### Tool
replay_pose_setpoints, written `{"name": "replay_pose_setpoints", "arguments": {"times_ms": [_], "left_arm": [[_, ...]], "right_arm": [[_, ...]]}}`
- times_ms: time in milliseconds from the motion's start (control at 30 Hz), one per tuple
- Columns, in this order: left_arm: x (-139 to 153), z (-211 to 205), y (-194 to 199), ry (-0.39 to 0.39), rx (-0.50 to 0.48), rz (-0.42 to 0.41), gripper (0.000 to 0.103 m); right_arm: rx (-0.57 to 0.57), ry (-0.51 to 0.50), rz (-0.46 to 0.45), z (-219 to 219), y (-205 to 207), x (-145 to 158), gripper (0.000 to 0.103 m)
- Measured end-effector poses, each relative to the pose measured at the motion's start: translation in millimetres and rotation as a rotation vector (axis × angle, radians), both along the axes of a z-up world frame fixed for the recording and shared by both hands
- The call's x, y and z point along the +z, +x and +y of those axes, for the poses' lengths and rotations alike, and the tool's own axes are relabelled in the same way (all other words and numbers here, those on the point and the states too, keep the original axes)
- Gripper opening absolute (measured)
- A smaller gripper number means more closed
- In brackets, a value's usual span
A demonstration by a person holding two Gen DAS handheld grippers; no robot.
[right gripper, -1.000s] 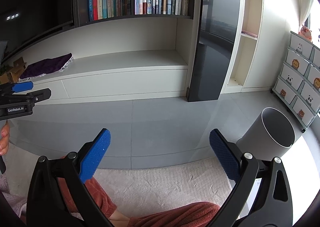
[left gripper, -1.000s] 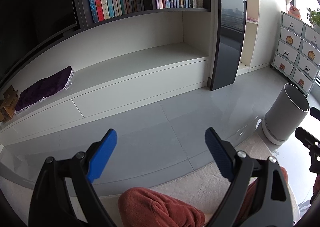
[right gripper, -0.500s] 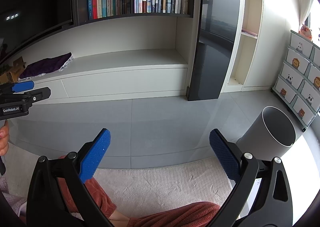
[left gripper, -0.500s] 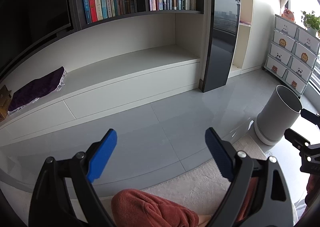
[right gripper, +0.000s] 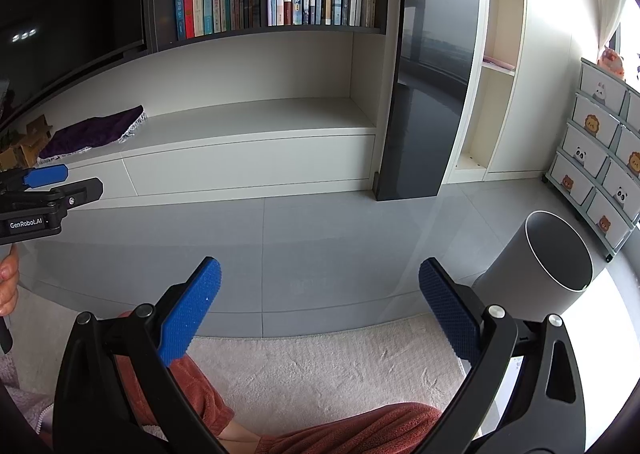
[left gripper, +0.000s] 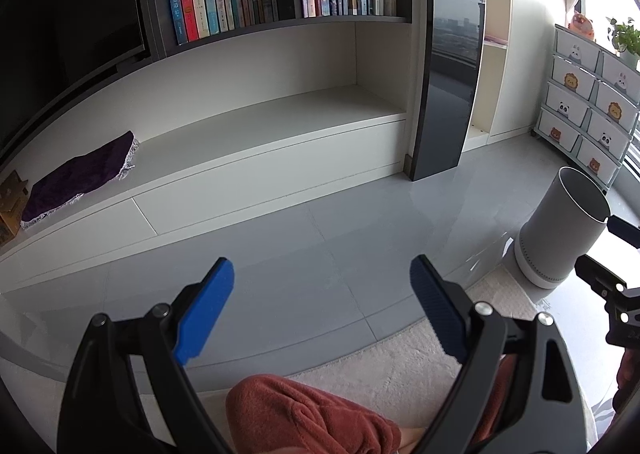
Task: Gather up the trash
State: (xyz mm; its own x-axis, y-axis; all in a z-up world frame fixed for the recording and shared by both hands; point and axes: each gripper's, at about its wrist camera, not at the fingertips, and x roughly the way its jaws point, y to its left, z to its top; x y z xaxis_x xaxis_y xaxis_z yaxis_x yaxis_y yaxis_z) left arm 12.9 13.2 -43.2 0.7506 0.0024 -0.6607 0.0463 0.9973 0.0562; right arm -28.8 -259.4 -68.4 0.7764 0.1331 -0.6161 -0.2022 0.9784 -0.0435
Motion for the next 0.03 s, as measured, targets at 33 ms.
{"name": "replay_pose_setpoints", "arguments": {"times_ms": [33], "left_arm": [[-0.2, 0.1, -0.4, -0.002, -0.002, 0.000, 0.089]], "right_arm": [[0.000, 0.000, 0.001, 0.1, 0.2, -0.1, 0.096]]}}
